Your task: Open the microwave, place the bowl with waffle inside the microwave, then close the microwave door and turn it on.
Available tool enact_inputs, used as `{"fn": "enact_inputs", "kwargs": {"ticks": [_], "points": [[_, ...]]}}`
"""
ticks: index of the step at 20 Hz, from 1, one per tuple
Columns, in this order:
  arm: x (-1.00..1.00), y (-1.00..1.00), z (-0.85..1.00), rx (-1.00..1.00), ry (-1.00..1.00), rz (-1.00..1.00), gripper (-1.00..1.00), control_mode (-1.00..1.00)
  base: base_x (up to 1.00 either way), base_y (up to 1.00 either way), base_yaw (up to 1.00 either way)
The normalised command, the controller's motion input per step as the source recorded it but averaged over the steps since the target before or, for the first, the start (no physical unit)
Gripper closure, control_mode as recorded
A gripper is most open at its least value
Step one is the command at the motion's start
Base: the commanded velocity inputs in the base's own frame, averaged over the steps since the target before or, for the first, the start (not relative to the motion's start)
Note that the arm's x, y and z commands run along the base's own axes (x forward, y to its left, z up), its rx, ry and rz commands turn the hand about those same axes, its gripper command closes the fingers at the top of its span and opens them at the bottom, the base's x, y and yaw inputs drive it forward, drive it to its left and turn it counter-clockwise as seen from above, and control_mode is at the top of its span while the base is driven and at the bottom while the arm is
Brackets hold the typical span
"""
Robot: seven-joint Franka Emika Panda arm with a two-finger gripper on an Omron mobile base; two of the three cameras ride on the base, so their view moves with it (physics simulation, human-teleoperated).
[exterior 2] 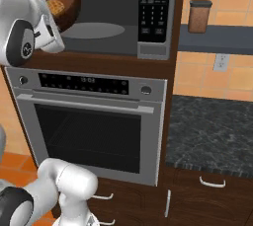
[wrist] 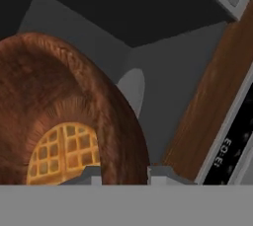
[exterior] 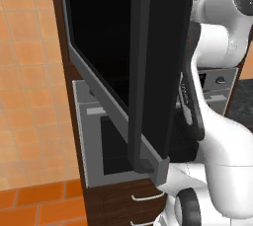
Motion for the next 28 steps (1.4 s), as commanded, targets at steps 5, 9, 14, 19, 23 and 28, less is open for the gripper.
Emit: {"fn": "enact_inputs", "kwargs": {"ticks": [5, 9, 14, 19, 23, 28], "points": [[0.87, -0.15, 0.07, -0.17, 0.16, -0.27, 1.0, -1.0, 0.0, 0.0, 0.0], [0.84, -0.1, -0.17, -0.07, 0.18, -0.01, 1.0, -1.0, 0.0, 0.0, 0.0], [0.84, -0.36, -0.44, 0.06, 0.07, 0.14, 1.0, -1.0, 0.0, 0.0, 0.0], [0.84, -0.16, -0.56, 0.08, 0.0, 0.12, 1.0, -1.0, 0.0, 0.0, 0.0], [0.9, 0.02, -0.27, 0.05, 0.0, 0.02, 1.0, -1.0, 0.0, 0.0, 0.0], [0.71, 0.0, -0.14, 0.05, -0.01, 0.0, 1.0, -1.0, 0.0, 0.0, 0.0]]}}
